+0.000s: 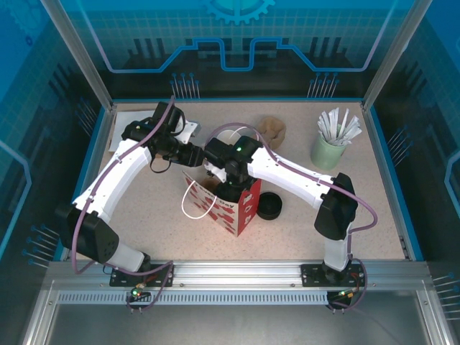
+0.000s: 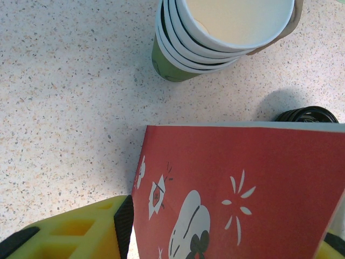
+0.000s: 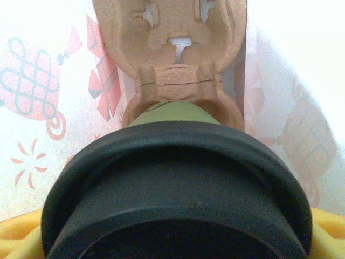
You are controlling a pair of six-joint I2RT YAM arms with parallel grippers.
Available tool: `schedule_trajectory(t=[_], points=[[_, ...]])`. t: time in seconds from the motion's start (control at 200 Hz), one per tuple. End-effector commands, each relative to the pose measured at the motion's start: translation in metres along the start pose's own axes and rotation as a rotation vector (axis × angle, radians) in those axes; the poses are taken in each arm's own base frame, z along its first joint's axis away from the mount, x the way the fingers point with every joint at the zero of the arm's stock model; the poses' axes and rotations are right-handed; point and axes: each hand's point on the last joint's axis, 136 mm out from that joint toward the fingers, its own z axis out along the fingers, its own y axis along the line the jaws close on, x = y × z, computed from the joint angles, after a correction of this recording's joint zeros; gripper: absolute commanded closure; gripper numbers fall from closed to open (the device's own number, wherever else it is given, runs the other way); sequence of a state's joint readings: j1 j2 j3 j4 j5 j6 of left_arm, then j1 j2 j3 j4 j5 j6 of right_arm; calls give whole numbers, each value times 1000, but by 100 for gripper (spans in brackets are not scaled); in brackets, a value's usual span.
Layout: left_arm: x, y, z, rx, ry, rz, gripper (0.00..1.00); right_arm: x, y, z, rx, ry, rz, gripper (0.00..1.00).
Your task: Pack the takeout coffee
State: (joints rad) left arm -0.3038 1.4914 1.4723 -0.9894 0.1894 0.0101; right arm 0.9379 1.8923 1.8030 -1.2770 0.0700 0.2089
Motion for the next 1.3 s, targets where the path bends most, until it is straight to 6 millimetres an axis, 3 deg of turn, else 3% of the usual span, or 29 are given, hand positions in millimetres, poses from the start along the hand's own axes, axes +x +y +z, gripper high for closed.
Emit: schedule_trajectory(t=[0.0, 1.076, 1.296], points=[[5, 2, 0, -6, 26, 10, 52, 2, 5, -17, -12, -24, 0, 23], [4, 2, 0, -10, 27, 15, 52, 16, 3, -24, -5, 19, 30, 23], [4, 3, -1, -12, 25, 14, 52, 22, 2, -16, 1, 58, 33, 23]])
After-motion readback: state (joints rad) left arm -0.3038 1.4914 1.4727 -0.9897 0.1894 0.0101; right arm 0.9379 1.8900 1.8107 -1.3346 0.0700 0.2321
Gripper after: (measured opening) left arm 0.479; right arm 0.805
